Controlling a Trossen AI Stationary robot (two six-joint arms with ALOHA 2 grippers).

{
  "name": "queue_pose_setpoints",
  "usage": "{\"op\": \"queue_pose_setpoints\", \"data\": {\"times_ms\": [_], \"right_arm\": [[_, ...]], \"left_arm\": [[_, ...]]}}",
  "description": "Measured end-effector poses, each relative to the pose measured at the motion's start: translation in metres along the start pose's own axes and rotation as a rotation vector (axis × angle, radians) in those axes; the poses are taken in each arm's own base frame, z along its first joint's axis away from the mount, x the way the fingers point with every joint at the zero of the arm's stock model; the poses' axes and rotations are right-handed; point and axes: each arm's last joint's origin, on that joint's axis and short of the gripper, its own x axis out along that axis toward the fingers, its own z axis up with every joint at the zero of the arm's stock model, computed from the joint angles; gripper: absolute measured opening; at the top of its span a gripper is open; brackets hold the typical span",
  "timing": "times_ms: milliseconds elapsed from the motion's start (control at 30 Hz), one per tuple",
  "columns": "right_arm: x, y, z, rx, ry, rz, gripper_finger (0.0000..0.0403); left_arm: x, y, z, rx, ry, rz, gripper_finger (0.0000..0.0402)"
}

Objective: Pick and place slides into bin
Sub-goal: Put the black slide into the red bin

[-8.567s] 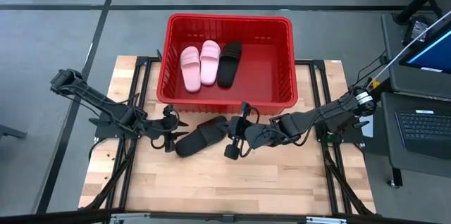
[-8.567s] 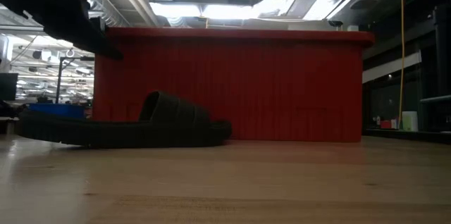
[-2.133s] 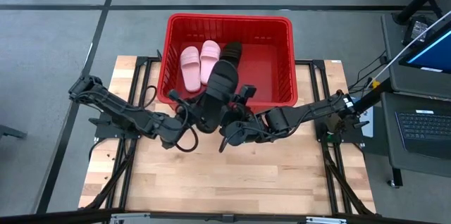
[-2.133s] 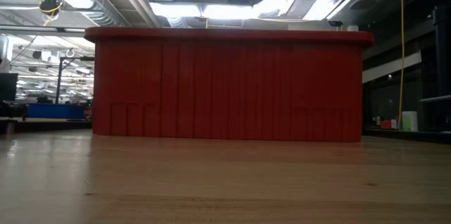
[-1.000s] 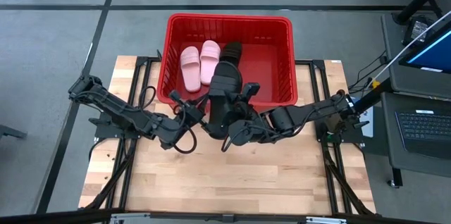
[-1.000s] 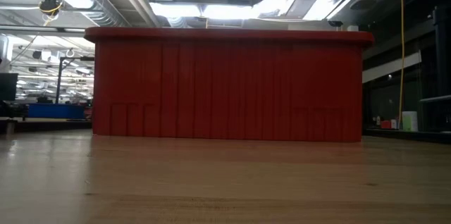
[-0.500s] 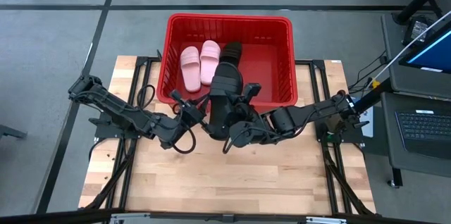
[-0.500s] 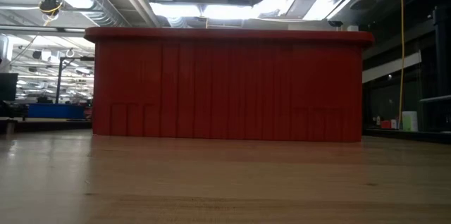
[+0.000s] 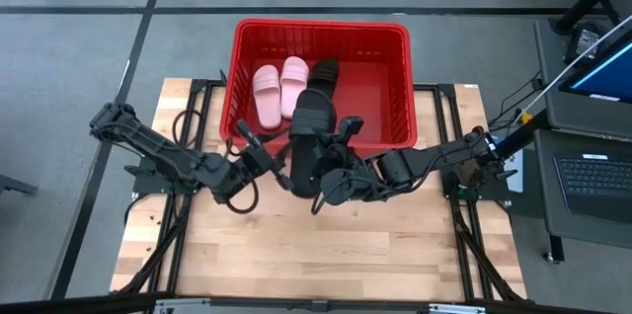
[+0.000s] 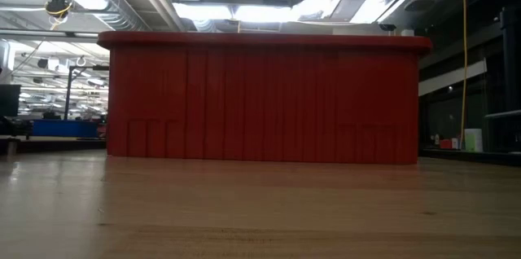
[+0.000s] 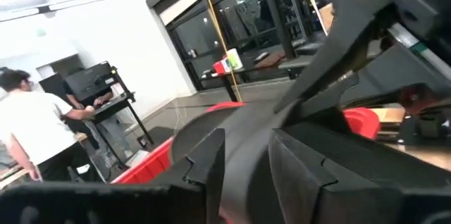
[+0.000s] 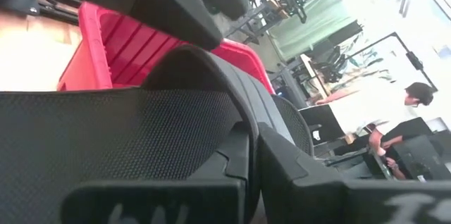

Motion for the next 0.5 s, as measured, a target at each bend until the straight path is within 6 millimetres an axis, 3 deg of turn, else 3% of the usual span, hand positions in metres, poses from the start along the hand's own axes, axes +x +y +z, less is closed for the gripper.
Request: {"op": "queue_pose_setpoints", "data": {"times_ms": [333,500], "right_arm": [[0.003,-0.003,-0.001,-0.014,0.009,-0.015,0.0016],[0.002,-0.024,-0.001,0.027,0.006,-0.044,0.0016]], "left_arm": [[-0.014,0.02,0.012,0.106,-0.033,-0.023,0.0116],[-0.024,0.037,0.016,0.145,-0.067,-0.086,0.01]]}}
